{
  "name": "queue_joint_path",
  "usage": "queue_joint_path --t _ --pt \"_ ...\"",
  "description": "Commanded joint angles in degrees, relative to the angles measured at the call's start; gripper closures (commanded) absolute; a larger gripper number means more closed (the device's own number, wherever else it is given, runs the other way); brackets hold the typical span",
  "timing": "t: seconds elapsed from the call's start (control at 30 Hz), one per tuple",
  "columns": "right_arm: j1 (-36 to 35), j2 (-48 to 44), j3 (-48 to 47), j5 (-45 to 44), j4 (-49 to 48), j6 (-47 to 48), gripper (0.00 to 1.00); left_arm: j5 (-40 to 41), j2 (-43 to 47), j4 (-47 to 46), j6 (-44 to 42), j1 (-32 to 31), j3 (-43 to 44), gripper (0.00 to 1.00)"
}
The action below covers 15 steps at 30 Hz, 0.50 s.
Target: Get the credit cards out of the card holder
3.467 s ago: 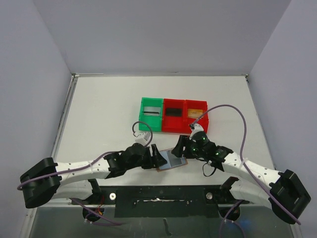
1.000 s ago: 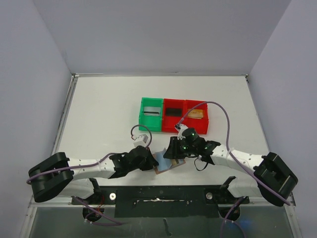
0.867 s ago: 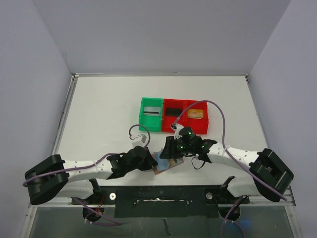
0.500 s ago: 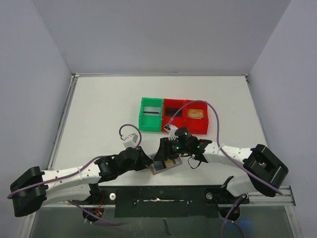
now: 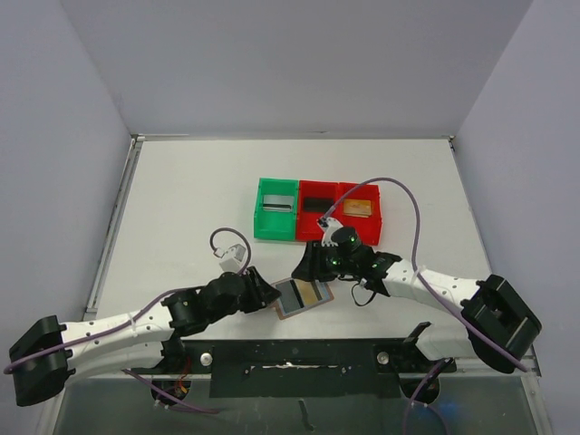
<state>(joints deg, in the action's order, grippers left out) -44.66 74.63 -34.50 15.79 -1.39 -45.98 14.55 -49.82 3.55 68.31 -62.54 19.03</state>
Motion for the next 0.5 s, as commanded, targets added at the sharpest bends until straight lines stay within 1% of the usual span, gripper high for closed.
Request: queue_joint_path --t 0.0,0.13,0.27,0.47 --pt "2.19 -3.1 1.79 -2.7 -0.88 -1.61 0.56 -2.86 -1.62 -9.29 -1.65 -0.13 1.54 0.63" --pt "1.87 -1.69 1.88 -2.46 -0.59 -1.7 0.57 -3.97 -6.14 -11.87 -1.76 -0.13 2.24 0.61" --pt "0.24 1.24 0.31 -3.07 1.2 -1.19 0.59 -2.85 -10.68 -10.63 -0.61 -0.06 2.16 0.61" --pt "-2.89 3.73 -2.56 -7.61 4.76 -0.74 0.6 -1.58 -12.17 -11.82 1.38 0.05 -0.33 0.61"
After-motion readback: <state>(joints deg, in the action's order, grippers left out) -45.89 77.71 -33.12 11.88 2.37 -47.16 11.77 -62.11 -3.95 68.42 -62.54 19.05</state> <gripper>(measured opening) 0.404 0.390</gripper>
